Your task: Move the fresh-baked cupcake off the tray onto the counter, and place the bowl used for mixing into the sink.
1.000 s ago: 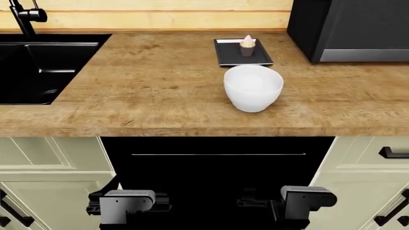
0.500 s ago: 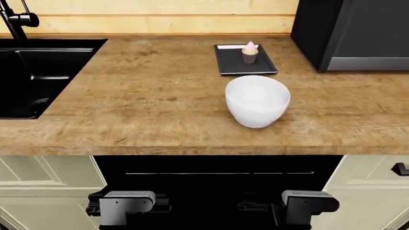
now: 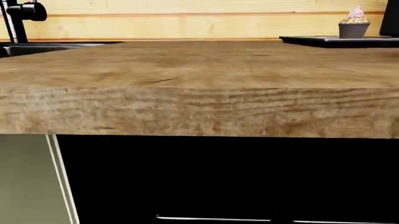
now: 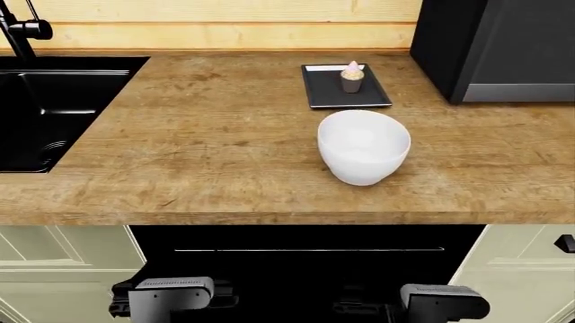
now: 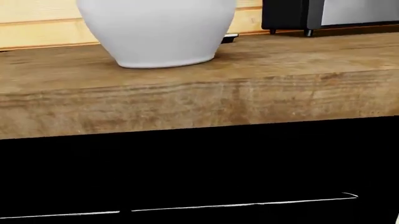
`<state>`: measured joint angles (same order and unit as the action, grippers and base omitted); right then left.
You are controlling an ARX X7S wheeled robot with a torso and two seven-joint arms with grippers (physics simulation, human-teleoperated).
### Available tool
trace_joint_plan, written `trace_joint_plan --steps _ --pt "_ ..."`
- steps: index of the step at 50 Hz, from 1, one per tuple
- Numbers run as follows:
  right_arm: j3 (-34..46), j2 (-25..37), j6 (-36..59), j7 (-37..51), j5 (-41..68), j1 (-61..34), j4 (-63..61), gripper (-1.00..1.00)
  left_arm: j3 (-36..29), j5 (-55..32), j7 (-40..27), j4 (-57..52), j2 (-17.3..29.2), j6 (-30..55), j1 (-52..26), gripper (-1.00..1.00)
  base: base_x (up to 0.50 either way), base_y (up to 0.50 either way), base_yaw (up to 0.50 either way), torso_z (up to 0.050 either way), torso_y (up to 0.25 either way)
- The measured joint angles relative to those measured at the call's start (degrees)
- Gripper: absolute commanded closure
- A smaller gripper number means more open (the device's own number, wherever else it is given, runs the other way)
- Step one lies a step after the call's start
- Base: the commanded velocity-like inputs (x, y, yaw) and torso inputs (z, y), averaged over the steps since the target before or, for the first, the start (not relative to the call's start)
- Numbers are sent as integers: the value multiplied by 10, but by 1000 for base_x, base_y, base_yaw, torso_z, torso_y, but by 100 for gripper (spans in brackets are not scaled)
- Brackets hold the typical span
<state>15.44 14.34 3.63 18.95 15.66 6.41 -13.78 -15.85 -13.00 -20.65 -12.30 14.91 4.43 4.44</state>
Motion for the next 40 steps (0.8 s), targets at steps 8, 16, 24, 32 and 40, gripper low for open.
trace_joint_plan --steps 8,16,24,32,40 --pt "15 29 -2 31 -24 69 -115 -100 12 6 -36 -132 26 37 71 -100 0 0 0 0 0" --pt "19 58 48 45 -68 72 -251 -100 40 -30 -56 -273 59 114 71 -100 0 0 0 0 0" --pt "28 127 187 132 68 -113 -359 -100 92 -182 -85 -349 79 271 -100 -100 0 0 0 0 0" --pt "38 140 271 149 177 -344 -322 -100 92 -249 -68 -284 74 349 -308 -100 0 0 0 0 0" --pt "51 137 303 140 219 -471 -273 -100 79 -264 -44 -216 65 373 -431 -100 0 0 0 0 0"
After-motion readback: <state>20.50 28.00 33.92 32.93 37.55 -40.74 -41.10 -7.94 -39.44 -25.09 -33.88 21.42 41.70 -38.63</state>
